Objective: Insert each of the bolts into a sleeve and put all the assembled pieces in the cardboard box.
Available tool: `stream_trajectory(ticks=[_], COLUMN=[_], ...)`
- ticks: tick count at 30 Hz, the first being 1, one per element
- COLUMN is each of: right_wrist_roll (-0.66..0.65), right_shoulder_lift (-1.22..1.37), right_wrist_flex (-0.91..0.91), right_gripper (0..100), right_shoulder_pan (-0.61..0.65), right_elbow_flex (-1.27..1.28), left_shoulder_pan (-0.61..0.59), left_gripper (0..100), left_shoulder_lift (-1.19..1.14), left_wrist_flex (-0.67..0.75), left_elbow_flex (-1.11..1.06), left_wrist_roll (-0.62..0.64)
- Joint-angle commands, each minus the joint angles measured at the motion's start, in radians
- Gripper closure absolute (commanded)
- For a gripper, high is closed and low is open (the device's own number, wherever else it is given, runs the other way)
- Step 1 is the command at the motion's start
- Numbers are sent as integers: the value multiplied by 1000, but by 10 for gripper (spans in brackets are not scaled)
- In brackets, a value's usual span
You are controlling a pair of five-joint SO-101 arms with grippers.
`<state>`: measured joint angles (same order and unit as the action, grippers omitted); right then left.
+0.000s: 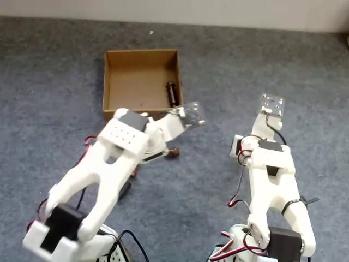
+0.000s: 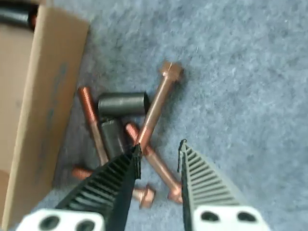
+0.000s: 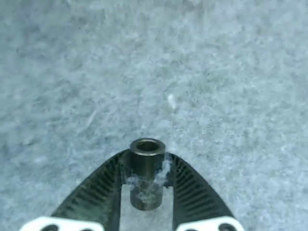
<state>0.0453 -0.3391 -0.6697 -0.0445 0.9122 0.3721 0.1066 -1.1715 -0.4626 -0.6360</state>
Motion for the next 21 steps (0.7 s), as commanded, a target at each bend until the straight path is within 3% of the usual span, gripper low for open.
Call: stream_trajectory(ticks=[1, 15, 21], right_wrist_roll=[11, 11, 9], right_shoulder_lift=[-48, -47, -47], right_wrist_flex=[28, 28, 28], right_gripper=[993, 993, 993], right_shoulder_pan=[-15, -12, -12], right_elbow_flex=[-12, -13, -13], left_shoulder_pan=[41, 62, 62], left_gripper=[847, 848, 903], left_shoulder_lift=[-77, -387, -461], left_wrist_flex=[29, 31, 31], left_elbow_flex=[105, 291, 348], left_wrist_roll=[-9, -9, -9])
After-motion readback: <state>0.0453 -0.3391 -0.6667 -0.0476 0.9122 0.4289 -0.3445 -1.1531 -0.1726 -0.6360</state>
